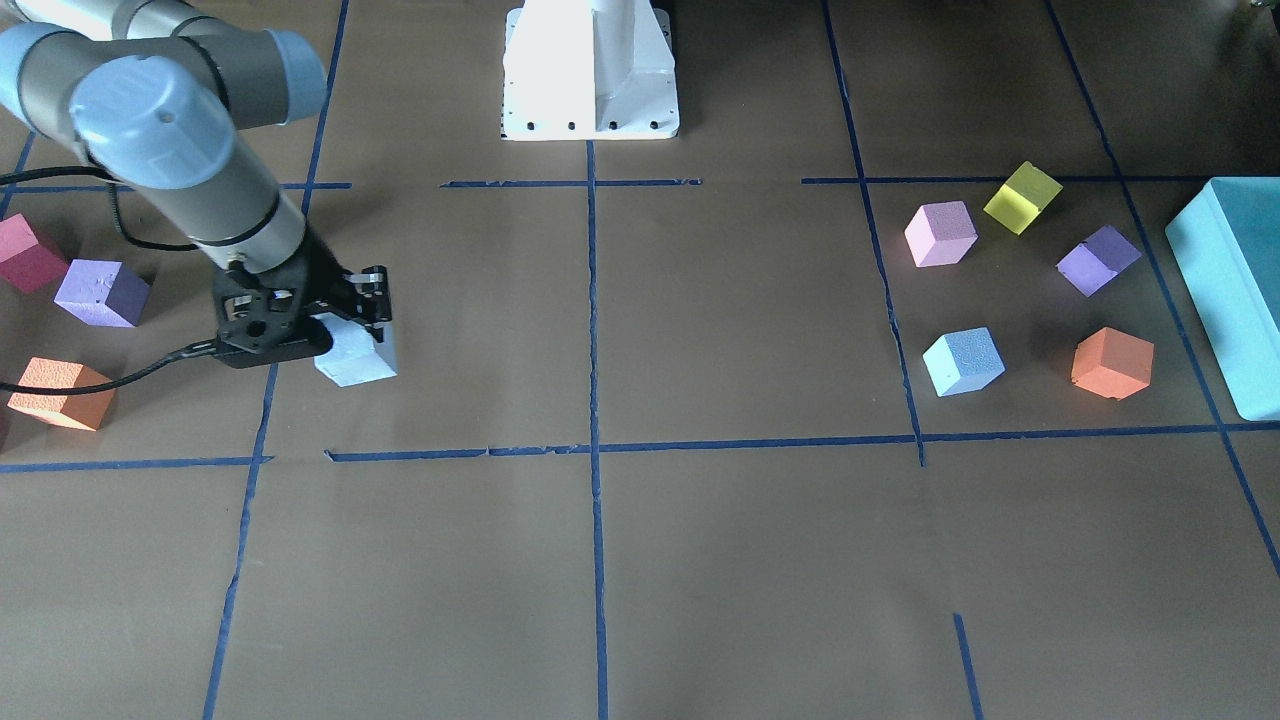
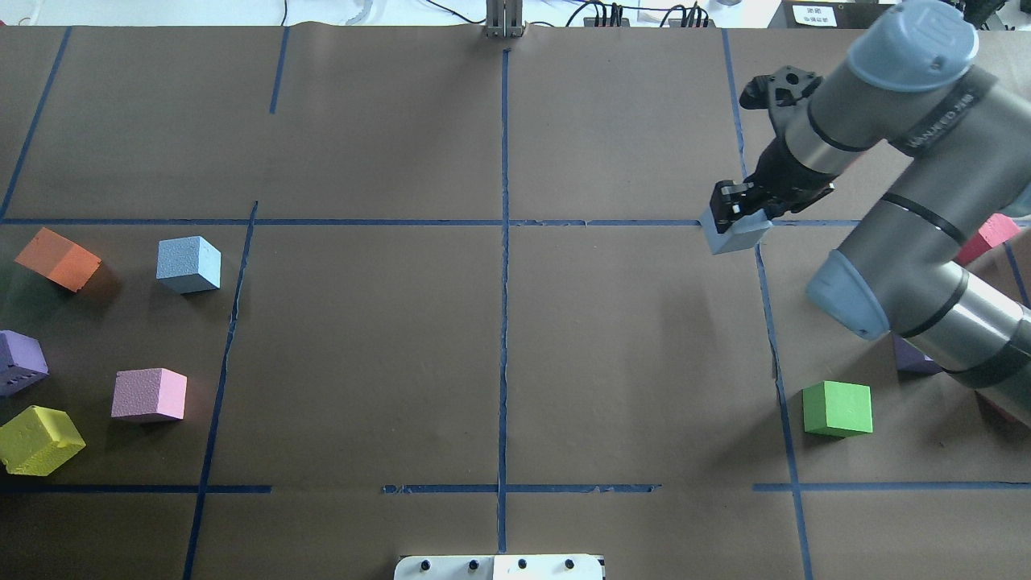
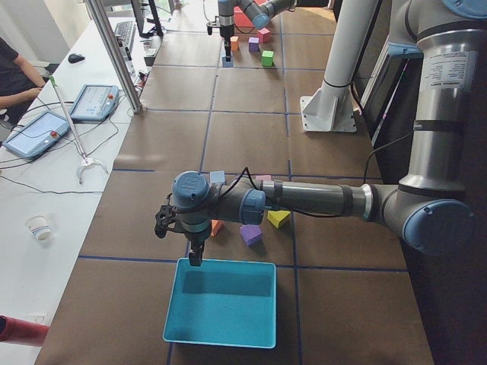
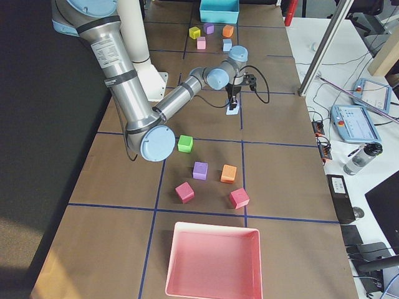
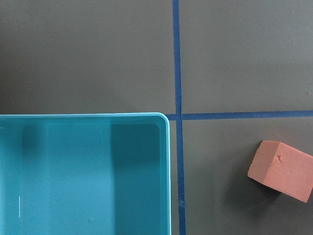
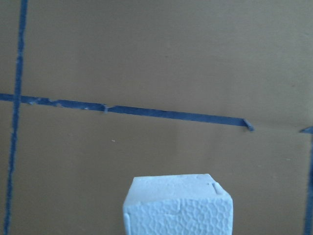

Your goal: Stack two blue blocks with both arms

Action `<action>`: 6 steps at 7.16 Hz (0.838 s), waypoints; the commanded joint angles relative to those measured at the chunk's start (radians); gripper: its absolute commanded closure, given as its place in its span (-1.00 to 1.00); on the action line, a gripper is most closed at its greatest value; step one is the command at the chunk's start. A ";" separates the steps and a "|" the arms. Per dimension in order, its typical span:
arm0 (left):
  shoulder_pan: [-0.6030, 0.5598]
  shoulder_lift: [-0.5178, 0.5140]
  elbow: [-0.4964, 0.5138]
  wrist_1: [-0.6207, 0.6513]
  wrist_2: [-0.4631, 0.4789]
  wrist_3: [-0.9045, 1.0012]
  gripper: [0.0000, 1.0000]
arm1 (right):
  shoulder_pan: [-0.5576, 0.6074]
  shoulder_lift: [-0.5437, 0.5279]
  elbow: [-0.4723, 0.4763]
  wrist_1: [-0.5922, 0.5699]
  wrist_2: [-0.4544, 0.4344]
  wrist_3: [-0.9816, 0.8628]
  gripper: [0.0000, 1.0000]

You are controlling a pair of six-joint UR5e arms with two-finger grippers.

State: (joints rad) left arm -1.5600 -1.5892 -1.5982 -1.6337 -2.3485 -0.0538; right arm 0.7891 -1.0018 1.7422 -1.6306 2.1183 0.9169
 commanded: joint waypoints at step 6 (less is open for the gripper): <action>0.000 0.000 -0.011 0.002 0.002 -0.003 -1.00 | -0.263 0.334 -0.393 0.098 -0.198 0.327 0.96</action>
State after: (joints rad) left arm -1.5600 -1.5892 -1.6082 -1.6327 -2.3478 -0.0562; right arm 0.5343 -0.6898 1.4048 -1.5493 1.9301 1.2436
